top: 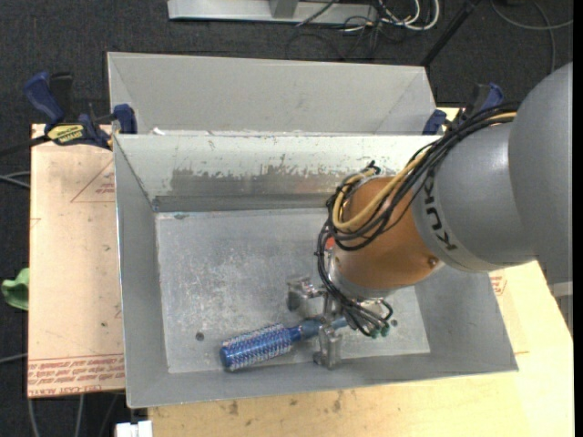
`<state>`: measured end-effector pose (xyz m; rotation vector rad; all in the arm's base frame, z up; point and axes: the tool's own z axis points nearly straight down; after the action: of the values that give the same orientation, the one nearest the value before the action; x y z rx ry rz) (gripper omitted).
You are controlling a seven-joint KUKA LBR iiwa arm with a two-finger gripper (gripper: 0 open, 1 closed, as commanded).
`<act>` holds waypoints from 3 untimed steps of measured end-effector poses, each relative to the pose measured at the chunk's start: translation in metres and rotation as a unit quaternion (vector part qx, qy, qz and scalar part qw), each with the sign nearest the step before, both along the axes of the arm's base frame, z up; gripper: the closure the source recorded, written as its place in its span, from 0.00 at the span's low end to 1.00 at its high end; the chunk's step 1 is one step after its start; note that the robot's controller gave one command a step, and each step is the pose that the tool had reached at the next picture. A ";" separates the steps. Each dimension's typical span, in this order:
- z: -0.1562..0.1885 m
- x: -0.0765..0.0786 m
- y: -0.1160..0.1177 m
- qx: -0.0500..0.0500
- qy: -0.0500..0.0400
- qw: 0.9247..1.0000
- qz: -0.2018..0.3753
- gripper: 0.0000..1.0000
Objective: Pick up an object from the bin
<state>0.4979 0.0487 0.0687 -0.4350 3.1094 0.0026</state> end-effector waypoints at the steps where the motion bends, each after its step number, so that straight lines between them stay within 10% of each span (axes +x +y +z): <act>1: 0.001 0.002 0.001 0.000 -0.001 1.000 -0.001 0.00; 2: 0.000 0.001 0.000 0.000 0.000 1.000 -0.001 1.00; 3: 0.036 0.001 0.001 0.000 -0.001 1.000 -0.002 1.00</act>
Offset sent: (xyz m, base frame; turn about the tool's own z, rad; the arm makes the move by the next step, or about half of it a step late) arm 0.0000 0.0000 0.0000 0.0000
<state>0.4993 0.0497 0.1050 -0.4282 3.1085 0.0015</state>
